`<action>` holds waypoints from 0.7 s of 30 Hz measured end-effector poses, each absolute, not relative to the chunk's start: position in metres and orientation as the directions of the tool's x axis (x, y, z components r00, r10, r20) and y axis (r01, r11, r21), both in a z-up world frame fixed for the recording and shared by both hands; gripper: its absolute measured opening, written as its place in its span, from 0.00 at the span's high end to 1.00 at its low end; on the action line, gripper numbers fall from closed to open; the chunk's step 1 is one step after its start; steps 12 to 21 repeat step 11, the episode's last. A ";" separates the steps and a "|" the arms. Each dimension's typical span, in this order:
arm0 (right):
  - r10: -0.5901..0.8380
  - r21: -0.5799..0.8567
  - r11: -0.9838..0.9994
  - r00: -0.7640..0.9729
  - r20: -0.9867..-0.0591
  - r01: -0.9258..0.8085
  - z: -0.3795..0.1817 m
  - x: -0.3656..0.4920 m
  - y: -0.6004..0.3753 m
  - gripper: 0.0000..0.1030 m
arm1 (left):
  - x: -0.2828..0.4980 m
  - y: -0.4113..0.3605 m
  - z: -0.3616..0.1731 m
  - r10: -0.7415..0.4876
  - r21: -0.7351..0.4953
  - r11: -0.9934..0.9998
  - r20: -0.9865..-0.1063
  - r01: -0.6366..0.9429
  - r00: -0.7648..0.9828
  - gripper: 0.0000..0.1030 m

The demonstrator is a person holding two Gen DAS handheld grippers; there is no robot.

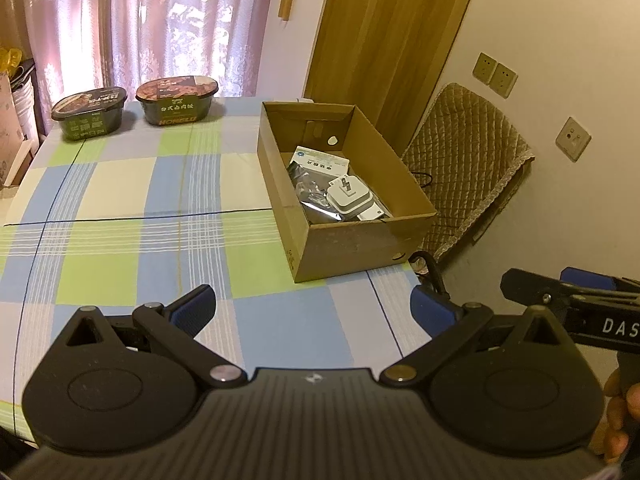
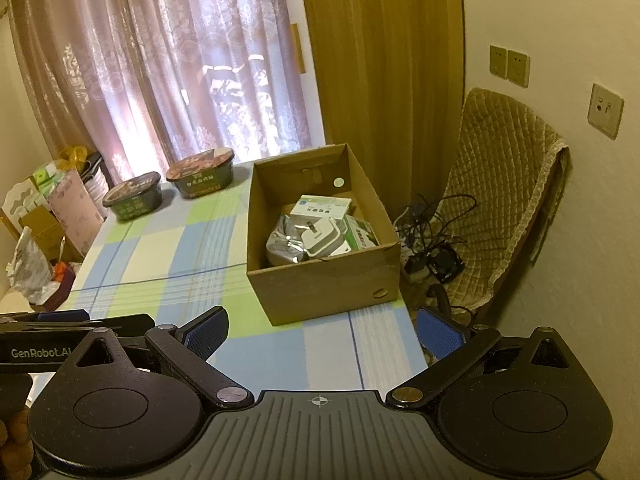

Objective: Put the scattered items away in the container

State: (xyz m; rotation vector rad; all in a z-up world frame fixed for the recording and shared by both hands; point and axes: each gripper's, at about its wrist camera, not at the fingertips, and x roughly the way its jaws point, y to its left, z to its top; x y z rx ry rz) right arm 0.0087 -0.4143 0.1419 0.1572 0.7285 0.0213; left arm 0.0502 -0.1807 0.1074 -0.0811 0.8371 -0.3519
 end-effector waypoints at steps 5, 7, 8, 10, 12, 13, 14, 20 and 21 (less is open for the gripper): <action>0.073 0.153 0.987 0.751 -0.656 0.038 0.141 0.008 -0.414 0.00 | 0.049 -0.181 0.107 -0.339 -0.206 0.939 -0.707 0.277 0.621 0.01; 0.072 0.153 0.987 0.751 -0.657 0.040 0.141 0.008 -0.414 0.00 | 0.047 -0.180 0.107 -0.340 -0.204 0.938 -0.696 0.279 0.633 0.01; 0.072 0.153 0.987 0.751 -0.657 0.040 0.141 0.007 -0.414 0.00 | 0.046 -0.181 0.106 -0.336 -0.198 0.939 -0.693 0.280 0.637 0.01; 0.072 0.153 0.987 0.750 -0.657 0.040 0.141 0.007 -0.414 0.00 | 0.045 -0.181 0.106 -0.333 -0.189 0.940 -0.690 0.283 0.643 0.01; 0.072 0.153 0.987 0.750 -0.657 0.039 0.140 0.007 -0.415 0.00 | 0.045 -0.181 0.105 -0.339 -0.196 0.938 -0.689 0.286 0.641 0.01; 0.072 0.153 0.987 0.750 -0.657 0.039 0.140 0.007 -0.415 0.00 | 0.045 -0.181 0.105 -0.339 -0.196 0.938 -0.689 0.286 0.641 0.01; 0.072 0.153 0.987 0.750 -0.657 0.039 0.140 0.007 -0.415 0.00 | 0.045 -0.181 0.105 -0.339 -0.196 0.938 -0.689 0.286 0.641 0.01; 0.072 0.153 0.987 0.750 -0.657 0.039 0.140 0.007 -0.415 0.00 | 0.045 -0.181 0.105 -0.339 -0.196 0.938 -0.689 0.286 0.641 0.01; 0.072 0.153 0.987 0.750 -0.657 0.039 0.140 0.007 -0.415 0.00 | 0.045 -0.181 0.105 -0.339 -0.196 0.938 -0.689 0.286 0.641 0.01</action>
